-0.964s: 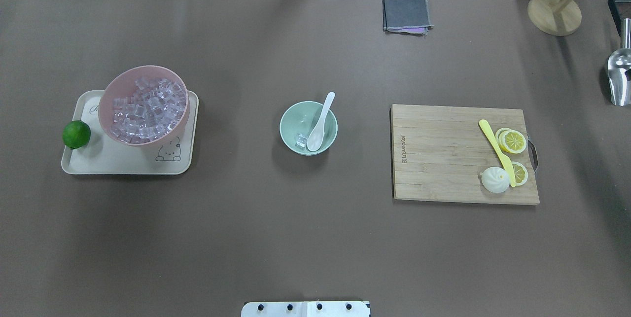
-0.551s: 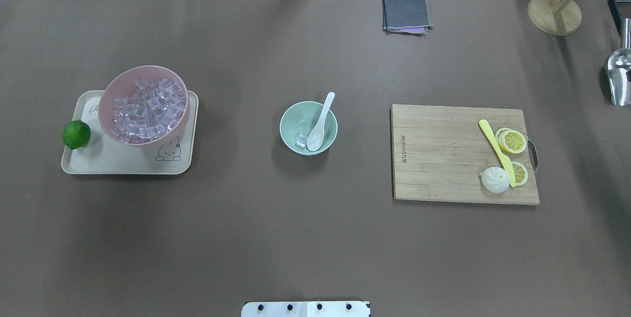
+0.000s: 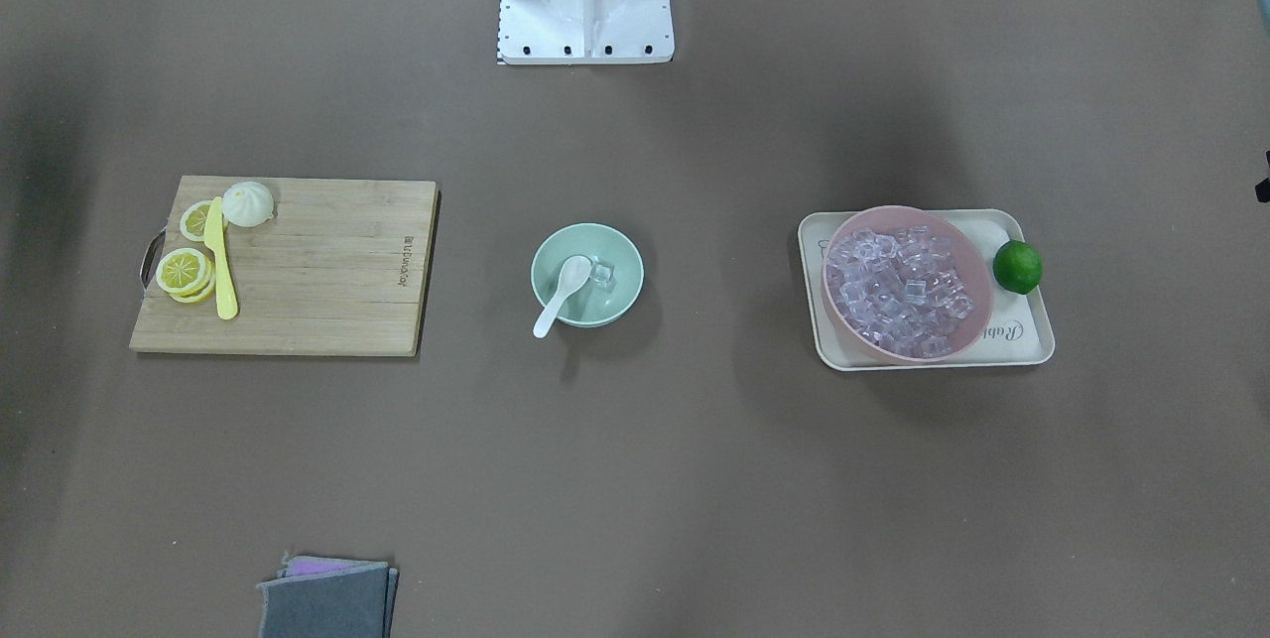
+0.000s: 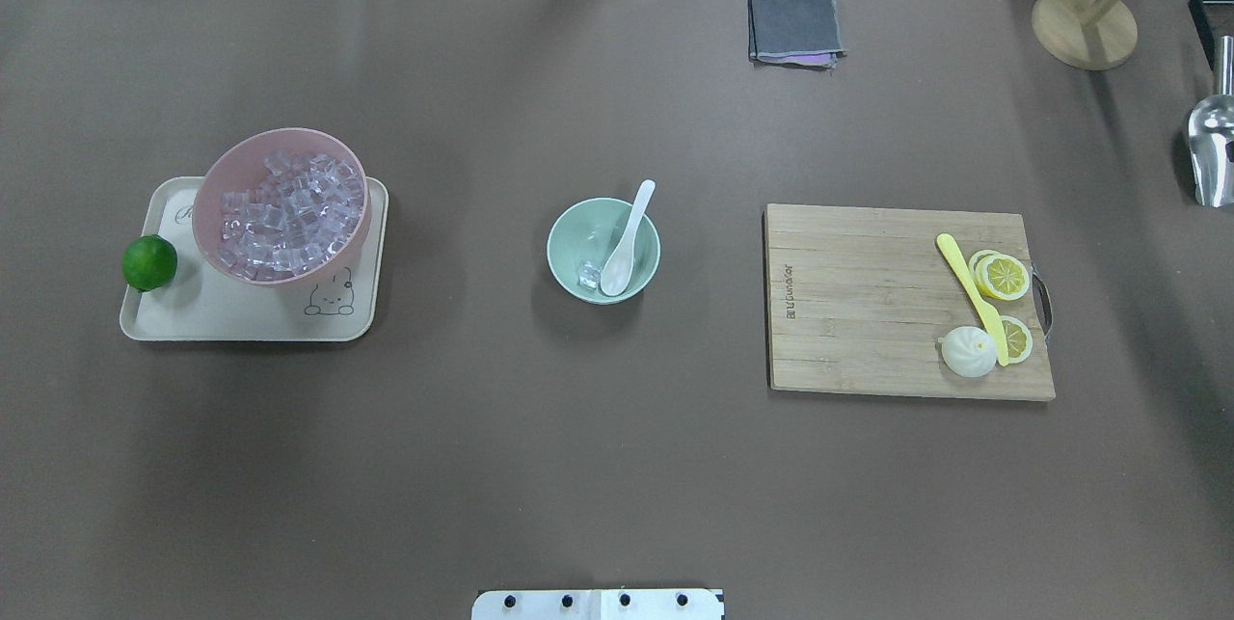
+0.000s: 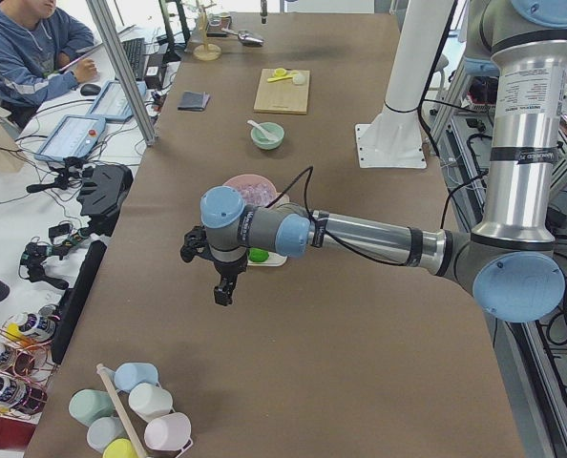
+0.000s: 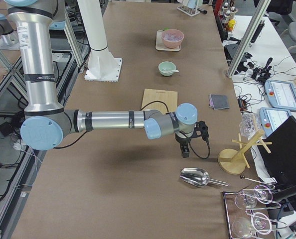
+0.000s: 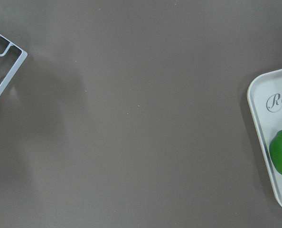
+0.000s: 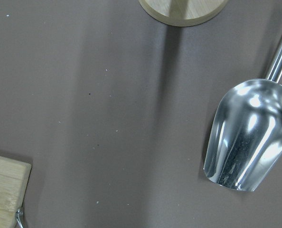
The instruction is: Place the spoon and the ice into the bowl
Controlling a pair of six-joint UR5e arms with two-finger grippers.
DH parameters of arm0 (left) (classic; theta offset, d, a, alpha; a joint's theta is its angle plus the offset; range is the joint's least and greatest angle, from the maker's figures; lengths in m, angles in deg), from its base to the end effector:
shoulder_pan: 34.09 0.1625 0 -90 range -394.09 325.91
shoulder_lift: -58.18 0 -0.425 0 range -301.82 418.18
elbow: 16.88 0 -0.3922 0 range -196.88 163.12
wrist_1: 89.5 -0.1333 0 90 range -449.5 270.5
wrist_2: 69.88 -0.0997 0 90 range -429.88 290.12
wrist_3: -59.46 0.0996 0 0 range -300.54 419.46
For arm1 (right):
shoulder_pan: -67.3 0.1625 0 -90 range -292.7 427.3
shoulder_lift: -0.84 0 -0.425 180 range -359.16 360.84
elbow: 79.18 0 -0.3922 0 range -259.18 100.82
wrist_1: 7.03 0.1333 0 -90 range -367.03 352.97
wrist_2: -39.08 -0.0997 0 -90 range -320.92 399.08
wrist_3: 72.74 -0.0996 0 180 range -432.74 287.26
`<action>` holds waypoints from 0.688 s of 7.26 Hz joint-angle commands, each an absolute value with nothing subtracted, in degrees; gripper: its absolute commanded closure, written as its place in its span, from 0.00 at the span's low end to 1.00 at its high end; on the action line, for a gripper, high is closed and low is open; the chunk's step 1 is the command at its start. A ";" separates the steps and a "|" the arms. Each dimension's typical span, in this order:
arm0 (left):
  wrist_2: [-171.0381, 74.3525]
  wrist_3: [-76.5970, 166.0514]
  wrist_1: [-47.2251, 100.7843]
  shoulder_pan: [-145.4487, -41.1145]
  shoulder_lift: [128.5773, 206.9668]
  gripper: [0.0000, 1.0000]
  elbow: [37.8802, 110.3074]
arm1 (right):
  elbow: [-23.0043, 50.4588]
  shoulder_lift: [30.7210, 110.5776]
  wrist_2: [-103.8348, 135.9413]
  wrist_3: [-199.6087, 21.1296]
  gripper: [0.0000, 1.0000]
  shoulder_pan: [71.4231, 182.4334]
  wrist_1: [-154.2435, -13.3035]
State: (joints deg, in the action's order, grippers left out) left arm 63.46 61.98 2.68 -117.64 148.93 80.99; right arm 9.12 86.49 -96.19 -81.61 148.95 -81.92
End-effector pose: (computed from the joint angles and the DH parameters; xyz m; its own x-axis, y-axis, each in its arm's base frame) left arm -0.0078 -0.5089 0.5812 0.7027 0.2522 -0.6653 -0.1414 0.9659 0.2168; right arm -0.0166 -0.5437 0.6045 0.6782 -0.1675 0.7155 0.0341 0.9798 0.1971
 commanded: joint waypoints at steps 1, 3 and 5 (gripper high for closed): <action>63.45 61.92 2.70 -117.58 148.88 0.02 80.16 | 9.41 86.36 -96.19 -81.62 0.00 148.95 -81.91; 63.37 62.01 2.78 -117.50 149.05 0.02 77.97 | 9.41 86.53 -96.19 -81.62 0.00 148.95 -81.82; 63.37 61.92 3.49 -117.58 149.32 0.02 76.99 | 9.33 86.45 -96.19 -81.62 0.00 148.95 -81.82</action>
